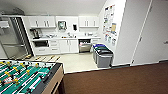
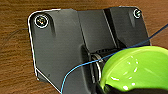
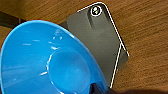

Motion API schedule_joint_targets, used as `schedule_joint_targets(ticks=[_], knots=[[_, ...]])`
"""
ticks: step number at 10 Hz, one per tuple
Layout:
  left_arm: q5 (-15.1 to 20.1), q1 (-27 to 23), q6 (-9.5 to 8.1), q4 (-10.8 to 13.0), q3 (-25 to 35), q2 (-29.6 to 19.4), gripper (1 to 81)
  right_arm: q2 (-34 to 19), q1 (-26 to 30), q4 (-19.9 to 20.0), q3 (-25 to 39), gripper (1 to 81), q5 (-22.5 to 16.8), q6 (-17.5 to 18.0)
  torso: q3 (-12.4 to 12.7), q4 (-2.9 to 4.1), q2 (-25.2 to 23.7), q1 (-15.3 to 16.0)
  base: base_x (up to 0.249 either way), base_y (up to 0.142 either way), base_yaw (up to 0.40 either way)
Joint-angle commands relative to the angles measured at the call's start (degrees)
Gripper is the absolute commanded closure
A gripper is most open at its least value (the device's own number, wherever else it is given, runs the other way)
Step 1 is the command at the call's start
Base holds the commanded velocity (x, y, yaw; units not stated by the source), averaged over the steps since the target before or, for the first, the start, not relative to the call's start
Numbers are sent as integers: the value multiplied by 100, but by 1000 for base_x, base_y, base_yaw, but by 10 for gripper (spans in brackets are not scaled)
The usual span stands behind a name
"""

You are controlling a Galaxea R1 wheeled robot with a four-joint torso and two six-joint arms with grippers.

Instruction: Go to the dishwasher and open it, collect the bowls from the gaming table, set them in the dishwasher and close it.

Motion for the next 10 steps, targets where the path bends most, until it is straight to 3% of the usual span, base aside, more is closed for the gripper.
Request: schedule_joint_targets(ticks=[1, 10], knots=[[251, -227, 38, 33, 5, -16, 811, -87, 207, -56, 10, 811, -253, -14, 0, 0, 0, 0, 216, 0, 0], [251, -227, 38, 33, 5, 2, 811, -61, 251, -48, 19, 811, -279, -14, 0, 0, 0, 0, 216, 0, 0]])
